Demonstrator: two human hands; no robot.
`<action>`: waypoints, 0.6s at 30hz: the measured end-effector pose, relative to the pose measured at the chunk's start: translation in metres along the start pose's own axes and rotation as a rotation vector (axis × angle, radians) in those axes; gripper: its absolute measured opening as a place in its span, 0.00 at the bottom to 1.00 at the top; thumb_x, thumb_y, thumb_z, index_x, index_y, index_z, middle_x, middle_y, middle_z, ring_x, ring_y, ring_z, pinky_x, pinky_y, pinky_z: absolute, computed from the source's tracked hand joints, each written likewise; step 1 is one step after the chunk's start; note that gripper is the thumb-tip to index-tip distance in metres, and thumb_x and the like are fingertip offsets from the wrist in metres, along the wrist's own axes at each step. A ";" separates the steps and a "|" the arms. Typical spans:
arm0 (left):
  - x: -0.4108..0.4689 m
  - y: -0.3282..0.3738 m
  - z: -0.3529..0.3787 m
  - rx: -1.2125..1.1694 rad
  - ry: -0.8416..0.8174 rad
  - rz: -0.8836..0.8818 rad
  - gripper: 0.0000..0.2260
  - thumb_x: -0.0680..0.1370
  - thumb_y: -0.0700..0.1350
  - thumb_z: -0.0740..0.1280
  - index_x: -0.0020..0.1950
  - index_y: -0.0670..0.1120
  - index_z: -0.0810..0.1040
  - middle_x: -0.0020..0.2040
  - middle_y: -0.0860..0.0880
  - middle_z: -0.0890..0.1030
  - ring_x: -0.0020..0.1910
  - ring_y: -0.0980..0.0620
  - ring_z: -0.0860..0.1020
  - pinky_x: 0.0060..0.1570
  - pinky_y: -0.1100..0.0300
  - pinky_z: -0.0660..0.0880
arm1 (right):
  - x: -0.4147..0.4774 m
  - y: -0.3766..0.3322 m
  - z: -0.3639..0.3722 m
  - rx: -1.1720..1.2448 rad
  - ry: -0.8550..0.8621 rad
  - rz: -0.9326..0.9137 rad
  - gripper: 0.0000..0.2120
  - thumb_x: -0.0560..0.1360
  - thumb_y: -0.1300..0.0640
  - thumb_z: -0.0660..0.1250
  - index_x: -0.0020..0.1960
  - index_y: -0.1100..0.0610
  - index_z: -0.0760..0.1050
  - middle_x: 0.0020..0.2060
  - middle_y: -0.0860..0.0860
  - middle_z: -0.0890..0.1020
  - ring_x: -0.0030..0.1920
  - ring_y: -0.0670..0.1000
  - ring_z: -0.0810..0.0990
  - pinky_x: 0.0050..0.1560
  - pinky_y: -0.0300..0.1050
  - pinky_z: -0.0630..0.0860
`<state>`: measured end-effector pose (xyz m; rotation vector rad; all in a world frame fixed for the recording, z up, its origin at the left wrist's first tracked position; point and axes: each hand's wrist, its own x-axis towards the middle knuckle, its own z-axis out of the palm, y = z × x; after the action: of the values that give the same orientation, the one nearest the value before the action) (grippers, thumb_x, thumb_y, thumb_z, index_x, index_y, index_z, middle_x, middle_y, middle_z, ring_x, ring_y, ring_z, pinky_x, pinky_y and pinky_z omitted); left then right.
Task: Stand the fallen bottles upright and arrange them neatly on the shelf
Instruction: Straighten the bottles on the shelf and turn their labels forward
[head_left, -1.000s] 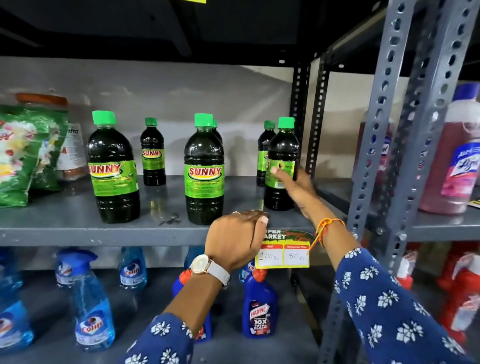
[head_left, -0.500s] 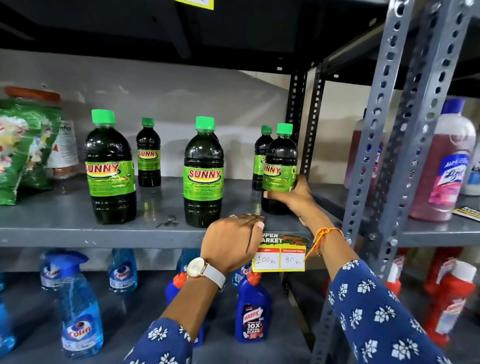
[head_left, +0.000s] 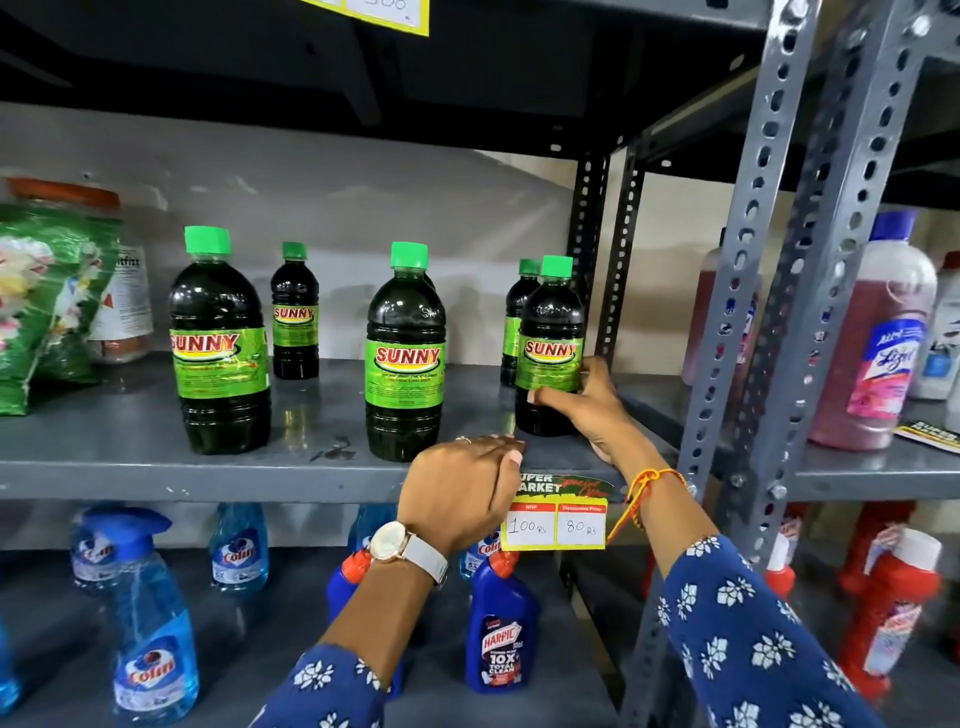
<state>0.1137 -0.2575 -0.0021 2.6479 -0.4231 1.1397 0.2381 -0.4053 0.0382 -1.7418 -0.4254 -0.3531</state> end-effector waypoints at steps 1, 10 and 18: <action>0.000 0.000 0.000 0.004 0.005 0.000 0.22 0.77 0.50 0.49 0.52 0.48 0.83 0.51 0.50 0.84 0.48 0.51 0.82 0.43 0.60 0.76 | 0.001 0.000 0.000 0.000 -0.012 0.003 0.28 0.62 0.58 0.76 0.56 0.53 0.64 0.52 0.53 0.79 0.56 0.56 0.77 0.60 0.55 0.73; 0.001 0.000 0.001 0.018 0.031 0.010 0.22 0.77 0.50 0.49 0.51 0.48 0.83 0.50 0.49 0.85 0.46 0.49 0.82 0.41 0.59 0.78 | -0.002 -0.003 -0.002 -0.046 -0.002 0.000 0.33 0.57 0.51 0.78 0.55 0.50 0.64 0.52 0.51 0.78 0.55 0.54 0.77 0.59 0.56 0.73; 0.001 0.001 0.005 0.068 0.074 -0.009 0.23 0.77 0.51 0.48 0.47 0.48 0.83 0.44 0.48 0.85 0.39 0.46 0.81 0.33 0.55 0.76 | -0.020 -0.009 -0.017 -0.038 -0.092 -0.074 0.29 0.61 0.56 0.78 0.56 0.48 0.66 0.47 0.41 0.77 0.49 0.39 0.75 0.45 0.35 0.71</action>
<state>0.1171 -0.2605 -0.0045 2.6517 -0.3641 1.2661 0.2164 -0.4221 0.0402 -1.7877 -0.5542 -0.3370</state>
